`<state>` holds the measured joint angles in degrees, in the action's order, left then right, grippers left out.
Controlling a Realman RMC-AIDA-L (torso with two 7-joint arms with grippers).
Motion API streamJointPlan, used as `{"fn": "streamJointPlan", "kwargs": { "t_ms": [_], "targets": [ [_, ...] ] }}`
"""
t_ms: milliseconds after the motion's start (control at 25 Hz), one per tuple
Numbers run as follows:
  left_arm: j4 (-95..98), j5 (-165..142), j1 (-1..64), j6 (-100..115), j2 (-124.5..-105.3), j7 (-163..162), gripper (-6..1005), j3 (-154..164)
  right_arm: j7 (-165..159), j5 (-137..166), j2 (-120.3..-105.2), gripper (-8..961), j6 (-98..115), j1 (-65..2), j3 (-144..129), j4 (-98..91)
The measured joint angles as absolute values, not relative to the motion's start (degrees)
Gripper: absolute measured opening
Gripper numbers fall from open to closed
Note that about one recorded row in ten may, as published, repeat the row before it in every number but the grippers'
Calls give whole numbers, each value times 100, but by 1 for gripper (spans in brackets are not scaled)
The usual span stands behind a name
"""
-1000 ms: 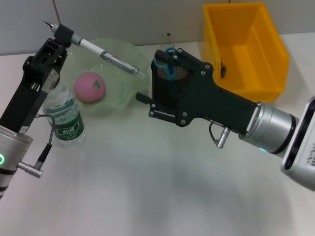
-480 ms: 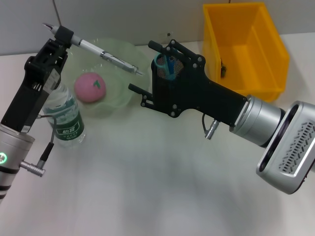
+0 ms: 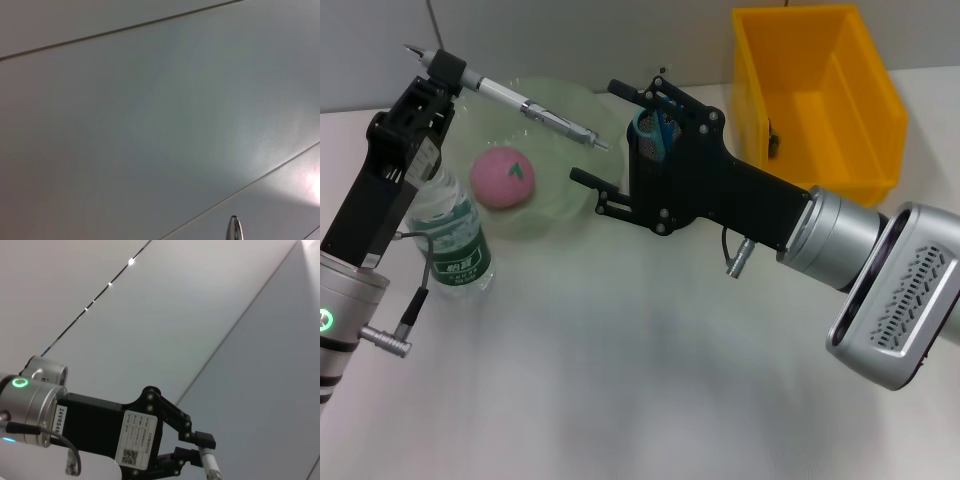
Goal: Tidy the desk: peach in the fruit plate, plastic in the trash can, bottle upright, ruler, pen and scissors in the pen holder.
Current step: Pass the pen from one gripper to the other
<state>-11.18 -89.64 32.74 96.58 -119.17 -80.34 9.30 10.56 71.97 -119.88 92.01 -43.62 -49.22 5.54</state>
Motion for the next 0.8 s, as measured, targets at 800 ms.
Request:
{"fn": "streamJointPlan", "kwargs": {
  "t_ms": [800],
  "targets": [
    [-1260, -8958, 3254, 9655, -11918, -8025, 143, 931, 1064, 7224, -11988, 475, 9105, -4517, -4972, 554]
  ]
}}
